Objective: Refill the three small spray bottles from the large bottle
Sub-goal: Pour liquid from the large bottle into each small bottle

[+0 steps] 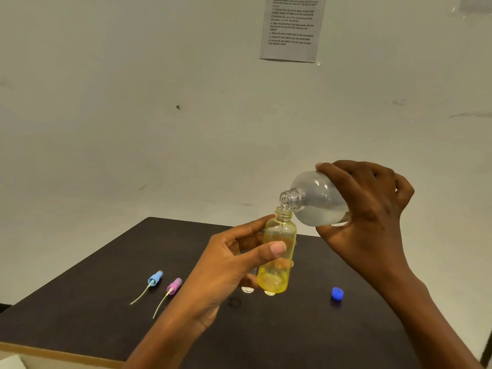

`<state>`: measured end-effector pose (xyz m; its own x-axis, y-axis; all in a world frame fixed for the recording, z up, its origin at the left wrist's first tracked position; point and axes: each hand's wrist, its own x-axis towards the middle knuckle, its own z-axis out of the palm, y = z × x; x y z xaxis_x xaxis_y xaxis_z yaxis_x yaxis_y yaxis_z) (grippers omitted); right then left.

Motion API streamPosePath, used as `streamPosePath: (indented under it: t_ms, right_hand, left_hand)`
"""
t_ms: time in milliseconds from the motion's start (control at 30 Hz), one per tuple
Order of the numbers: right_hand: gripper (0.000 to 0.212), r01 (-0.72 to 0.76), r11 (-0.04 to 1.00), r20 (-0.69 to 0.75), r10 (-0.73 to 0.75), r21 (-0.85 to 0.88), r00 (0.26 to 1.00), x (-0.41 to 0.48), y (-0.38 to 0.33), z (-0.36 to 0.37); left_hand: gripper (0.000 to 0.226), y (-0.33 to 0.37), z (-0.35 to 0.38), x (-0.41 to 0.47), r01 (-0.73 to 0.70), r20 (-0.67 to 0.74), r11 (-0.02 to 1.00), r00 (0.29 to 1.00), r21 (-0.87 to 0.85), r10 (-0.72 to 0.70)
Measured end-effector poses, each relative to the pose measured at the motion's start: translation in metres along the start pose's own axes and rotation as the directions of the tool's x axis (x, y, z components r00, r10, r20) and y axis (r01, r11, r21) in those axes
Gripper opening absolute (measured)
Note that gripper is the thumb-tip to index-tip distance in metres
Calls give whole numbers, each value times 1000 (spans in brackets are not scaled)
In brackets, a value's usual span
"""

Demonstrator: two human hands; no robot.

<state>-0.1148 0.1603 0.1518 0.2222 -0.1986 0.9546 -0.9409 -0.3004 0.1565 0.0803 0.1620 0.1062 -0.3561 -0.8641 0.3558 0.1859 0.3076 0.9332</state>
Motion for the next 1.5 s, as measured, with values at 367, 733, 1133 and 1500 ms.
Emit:
streamPosePath:
  t_ms: [367,733,1133,1500]
  right_hand:
    - [67,-1,1000,3,1,0,1000,0,0,-1]
    - [66,3,1000,-5,-3,-9,1000,0,0,-1]
    - [65,3,1000,-2,-3,-10,1000,0,-1,0]
    - [67,4,1000,-4,-4,-18,1000,-1,0,-1]
  left_hand:
    - [51,0,0,-1,-9,22,1000,1000,-7,9]
    - [50,0,1,-1,-11,20,1000,1000,-8,11]
    - [51,0,0,-1,-5,1,1000,1000,-3,5]
    - [47,0,1,-3,-5,6,1000,1000,-5,5]
